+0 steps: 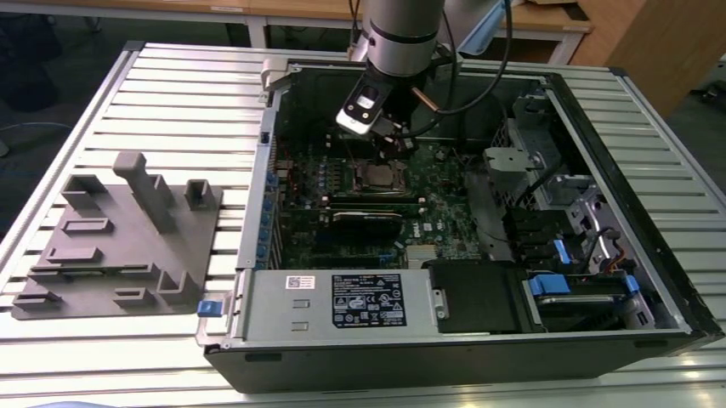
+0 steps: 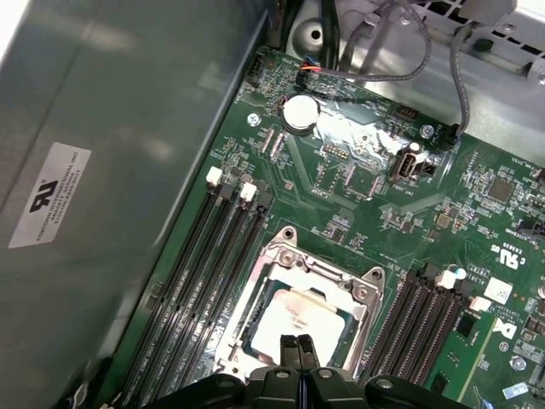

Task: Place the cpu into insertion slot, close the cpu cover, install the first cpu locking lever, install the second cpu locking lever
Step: 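Close the cpu cover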

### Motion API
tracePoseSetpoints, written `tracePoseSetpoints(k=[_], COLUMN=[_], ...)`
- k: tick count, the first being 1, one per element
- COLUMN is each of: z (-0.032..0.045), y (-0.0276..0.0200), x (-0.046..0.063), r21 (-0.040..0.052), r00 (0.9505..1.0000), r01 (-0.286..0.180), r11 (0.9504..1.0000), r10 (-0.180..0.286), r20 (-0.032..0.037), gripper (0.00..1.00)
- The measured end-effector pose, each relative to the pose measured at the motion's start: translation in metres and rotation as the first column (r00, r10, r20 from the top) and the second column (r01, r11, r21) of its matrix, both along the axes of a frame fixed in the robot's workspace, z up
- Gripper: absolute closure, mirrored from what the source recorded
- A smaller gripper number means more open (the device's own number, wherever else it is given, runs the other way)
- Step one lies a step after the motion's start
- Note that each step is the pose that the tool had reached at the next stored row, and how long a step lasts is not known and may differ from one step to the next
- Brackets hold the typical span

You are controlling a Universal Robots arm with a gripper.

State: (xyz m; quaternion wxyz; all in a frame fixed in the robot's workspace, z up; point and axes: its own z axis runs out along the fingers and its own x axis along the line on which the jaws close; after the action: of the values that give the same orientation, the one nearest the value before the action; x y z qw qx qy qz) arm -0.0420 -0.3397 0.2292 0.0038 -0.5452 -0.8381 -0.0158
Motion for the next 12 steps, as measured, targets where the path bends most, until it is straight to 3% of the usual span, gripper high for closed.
tracePoseSetpoints(k=[8,9,12], z=[0.0000,0.0000,0.0000], y=[0.0000,0.0000,0.0000], x=[0.0000,0.0000,0.0000], r21=[0.0001,0.0000,0.0000], r00=[1.0000,0.9996,0.9989], r01=[-0.002,-0.028,-0.047], r11=[1.0000,0.9996,0.9989], r10=[0.002,0.028,0.047], r20=[0.0000,-0.0001,-0.0001], gripper=[0.89,0.89,0.89])
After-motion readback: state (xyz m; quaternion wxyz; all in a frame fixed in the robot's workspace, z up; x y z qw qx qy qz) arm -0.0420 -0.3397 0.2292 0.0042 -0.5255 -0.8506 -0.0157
